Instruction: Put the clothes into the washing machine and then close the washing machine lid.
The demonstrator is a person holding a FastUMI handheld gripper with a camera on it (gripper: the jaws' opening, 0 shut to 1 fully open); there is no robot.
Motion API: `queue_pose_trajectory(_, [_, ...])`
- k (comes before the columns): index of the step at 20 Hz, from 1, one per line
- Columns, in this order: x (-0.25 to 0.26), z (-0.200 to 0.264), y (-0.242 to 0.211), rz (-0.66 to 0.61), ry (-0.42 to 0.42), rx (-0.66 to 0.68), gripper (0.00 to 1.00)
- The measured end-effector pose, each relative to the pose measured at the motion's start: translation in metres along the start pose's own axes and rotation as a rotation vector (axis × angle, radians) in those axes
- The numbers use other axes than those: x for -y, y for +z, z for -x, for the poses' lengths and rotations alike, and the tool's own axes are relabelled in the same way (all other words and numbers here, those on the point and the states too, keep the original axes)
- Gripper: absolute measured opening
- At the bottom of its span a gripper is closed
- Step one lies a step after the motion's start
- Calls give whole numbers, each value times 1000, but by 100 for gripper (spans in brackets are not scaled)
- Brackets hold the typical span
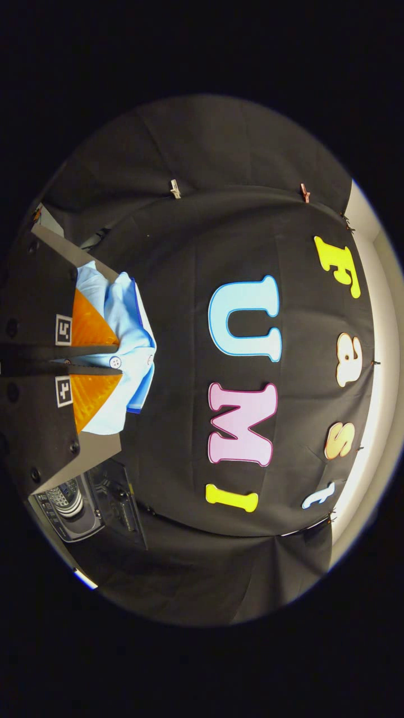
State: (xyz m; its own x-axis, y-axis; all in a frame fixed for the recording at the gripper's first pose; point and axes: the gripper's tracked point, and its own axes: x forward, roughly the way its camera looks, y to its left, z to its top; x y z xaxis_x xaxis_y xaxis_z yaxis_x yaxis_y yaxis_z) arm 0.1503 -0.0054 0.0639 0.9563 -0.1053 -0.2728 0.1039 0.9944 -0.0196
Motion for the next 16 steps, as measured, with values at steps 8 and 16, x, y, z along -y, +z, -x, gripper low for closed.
queue_pose_trajectory(8, [41, 5, 43, -4, -24, 59, 5])
queue_pose_trajectory(16, [134, 11, 70, -42, -18, 101, 5])
